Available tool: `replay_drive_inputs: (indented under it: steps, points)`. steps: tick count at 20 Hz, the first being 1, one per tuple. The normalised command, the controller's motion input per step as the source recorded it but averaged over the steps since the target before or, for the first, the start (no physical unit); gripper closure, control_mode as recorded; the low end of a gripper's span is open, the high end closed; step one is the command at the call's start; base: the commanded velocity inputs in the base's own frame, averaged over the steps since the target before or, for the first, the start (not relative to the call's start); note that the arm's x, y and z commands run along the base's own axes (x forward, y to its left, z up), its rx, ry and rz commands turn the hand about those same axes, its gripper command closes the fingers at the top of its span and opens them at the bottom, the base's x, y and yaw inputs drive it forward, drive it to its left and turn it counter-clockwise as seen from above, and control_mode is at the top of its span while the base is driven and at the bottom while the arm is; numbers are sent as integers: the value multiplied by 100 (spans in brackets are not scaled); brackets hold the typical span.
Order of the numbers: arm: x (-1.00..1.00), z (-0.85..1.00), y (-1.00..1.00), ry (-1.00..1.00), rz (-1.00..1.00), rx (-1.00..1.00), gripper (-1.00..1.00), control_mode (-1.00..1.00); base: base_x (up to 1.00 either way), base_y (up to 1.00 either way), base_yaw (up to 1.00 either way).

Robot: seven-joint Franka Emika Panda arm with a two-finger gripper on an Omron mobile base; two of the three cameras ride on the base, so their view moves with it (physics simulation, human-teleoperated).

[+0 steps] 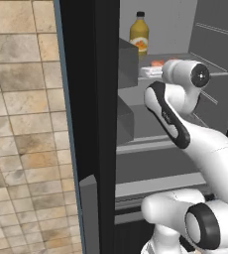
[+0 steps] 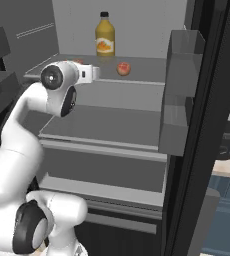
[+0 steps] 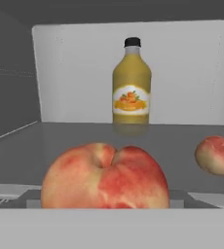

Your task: Pick the two peachs from the fridge and place them on the plate next to the blender to make a fruit smoothie.

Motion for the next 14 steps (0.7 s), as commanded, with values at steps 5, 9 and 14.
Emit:
replay_drive_inputs:
  steps: [5,9,14]
  points:
    - [-100,58,-1,-13,2,2,100,-100,0,0,0]
    - [-100,19,0,17,1,0,100,-100,0,0,0]
    - [-100,-13,0,50,4,-4,100,-100,0,0,0]
